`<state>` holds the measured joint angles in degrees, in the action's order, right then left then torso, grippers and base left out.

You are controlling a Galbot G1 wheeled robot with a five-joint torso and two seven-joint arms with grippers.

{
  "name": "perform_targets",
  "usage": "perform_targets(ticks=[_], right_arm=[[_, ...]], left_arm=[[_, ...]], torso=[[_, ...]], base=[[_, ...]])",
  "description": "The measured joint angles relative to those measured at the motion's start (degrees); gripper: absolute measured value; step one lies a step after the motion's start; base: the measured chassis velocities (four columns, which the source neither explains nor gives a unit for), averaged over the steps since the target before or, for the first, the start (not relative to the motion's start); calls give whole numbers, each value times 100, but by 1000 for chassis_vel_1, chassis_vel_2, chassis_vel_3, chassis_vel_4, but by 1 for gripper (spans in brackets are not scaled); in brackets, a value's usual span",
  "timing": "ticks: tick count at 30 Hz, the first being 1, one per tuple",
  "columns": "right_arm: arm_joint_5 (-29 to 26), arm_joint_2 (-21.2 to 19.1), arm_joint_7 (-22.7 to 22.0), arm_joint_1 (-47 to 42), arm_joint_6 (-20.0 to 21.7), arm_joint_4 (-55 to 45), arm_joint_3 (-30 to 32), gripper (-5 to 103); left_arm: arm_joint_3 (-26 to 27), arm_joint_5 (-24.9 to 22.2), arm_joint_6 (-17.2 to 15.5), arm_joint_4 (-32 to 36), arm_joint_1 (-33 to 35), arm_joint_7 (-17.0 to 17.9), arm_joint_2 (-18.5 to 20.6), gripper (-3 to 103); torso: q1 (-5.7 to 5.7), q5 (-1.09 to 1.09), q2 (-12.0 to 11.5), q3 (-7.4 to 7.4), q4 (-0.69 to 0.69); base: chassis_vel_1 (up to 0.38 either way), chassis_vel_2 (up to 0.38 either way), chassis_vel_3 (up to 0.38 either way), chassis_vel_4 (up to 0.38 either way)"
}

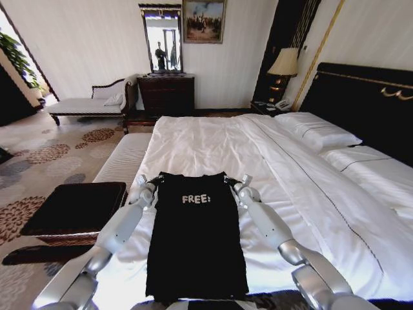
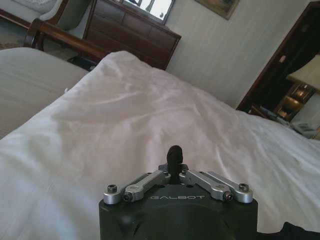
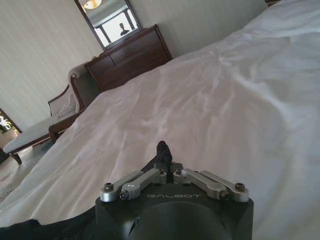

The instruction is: Fold the clothes on the bed and place them into the basket.

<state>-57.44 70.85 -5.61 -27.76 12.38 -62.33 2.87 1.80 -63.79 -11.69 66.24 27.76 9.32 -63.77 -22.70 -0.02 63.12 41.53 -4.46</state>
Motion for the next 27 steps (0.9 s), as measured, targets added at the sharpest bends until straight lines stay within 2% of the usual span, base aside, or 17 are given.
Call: perform_targets(ticks=[1,6,10,13,14,18,23,27], right_arm=[[-13,19,-65,179,9,5,-59,1],[16,127,-130,741,5,457,-147,1],[147,256,-54,1288,-93,1091,-277,1],[336,399,55,1599,-217,1648,-379,1],[336,399,55,1599,-217,1648,-379,1],[581,707,50,1920,-437,2362,-354,1],[968,909,148,2109,-646,2944,-288,1],[1047,962,206,2151,-721,3105,-276,1]], left_arm=[[-104,-110,-9,-82,-311,7,38,2],[-336,-235,-29,-368,-888,-49,72,2],[-574,-255,-29,-817,-1334,-174,-50,2],[-766,-208,2,-1267,-1638,-315,-217,2],[-766,-208,2,-1267,-1638,-315,-217,2],[-929,-78,78,-1965,-2030,-497,-577,2],[-969,9,129,-2355,-2196,-584,-811,2],[-931,94,181,-2529,-2211,-623,-889,2]], torso=[[0,3,0,0,-2],[0,2,0,0,0],[-1,2,0,0,2],[-1,1,0,1,-2],[-1,1,0,1,-2],[-1,2,0,1,-1],[-1,2,0,0,-1],[-1,2,-1,0,-2]], base=[[0,0,0,0],[0,0,0,0],[0,0,0,0],[0,0,0,0],[0,0,0,0],[0,0,0,0],[0,0,0,0],[0,0,0,0]])
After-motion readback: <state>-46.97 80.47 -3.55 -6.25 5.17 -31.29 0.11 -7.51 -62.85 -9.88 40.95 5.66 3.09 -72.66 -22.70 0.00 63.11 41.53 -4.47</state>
